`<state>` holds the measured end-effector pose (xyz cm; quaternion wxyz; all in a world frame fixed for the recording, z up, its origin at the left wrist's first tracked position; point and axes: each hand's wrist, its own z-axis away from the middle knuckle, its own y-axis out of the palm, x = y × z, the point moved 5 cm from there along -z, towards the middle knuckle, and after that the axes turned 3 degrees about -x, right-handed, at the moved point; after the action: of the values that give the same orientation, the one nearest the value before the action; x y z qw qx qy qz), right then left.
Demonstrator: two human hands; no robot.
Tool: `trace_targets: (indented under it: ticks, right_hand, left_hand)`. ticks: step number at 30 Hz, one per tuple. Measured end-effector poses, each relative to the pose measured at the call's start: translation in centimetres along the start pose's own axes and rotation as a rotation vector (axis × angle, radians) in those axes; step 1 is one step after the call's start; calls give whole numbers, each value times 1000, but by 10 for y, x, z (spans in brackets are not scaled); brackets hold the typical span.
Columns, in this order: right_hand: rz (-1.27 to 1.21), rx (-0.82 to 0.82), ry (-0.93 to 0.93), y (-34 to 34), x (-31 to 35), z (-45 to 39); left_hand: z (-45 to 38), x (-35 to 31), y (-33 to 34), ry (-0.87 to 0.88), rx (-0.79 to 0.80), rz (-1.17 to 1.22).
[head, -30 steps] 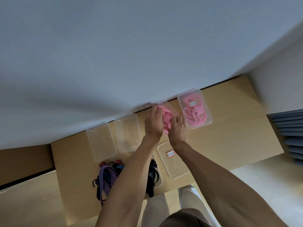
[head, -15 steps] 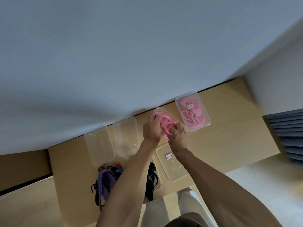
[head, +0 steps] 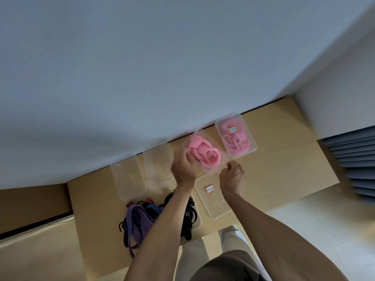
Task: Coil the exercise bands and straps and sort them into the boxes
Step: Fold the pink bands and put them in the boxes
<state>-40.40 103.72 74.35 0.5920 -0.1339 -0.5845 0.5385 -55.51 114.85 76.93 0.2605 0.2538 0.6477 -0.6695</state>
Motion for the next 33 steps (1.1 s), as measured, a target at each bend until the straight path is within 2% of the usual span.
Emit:
trace_targets:
  ticks: [3, 5, 7, 10, 17, 21, 24, 29, 31, 33]
  right_hand:
    - [136, 182, 144, 8, -30, 6]
    - [194, 262, 170, 12, -41, 12]
    - [225, 288, 178, 16, -47, 18]
    - [238, 297, 169, 23, -53, 22]
    - [191, 243, 323, 23, -79, 29]
    - [67, 221, 323, 5, -77, 27]
    - [-23, 117, 209, -19, -53, 21]
    - [-150, -47, -100, -49, 24, 7]
    - [-173, -25, -173, -49, 54, -6]
    - [-150, 33, -189, -40, 78, -23]
  left_hand:
    - [34, 20, 9, -202, 72, -3]
    - [55, 31, 22, -315, 253, -101]
    - [73, 37, 34, -385, 438, -252]
    - [86, 38, 43, -404, 512, -330]
    - [88, 46, 48, -438, 440, -284]
    - [88, 32, 43, -384, 426, -97]
    - [76, 10, 28, -324, 372, 110]
    - [44, -31, -10, -230, 115, 314]
    - [23, -40, -19, -269, 35, 379]
    - [1, -41, -20, -392, -37, 445]
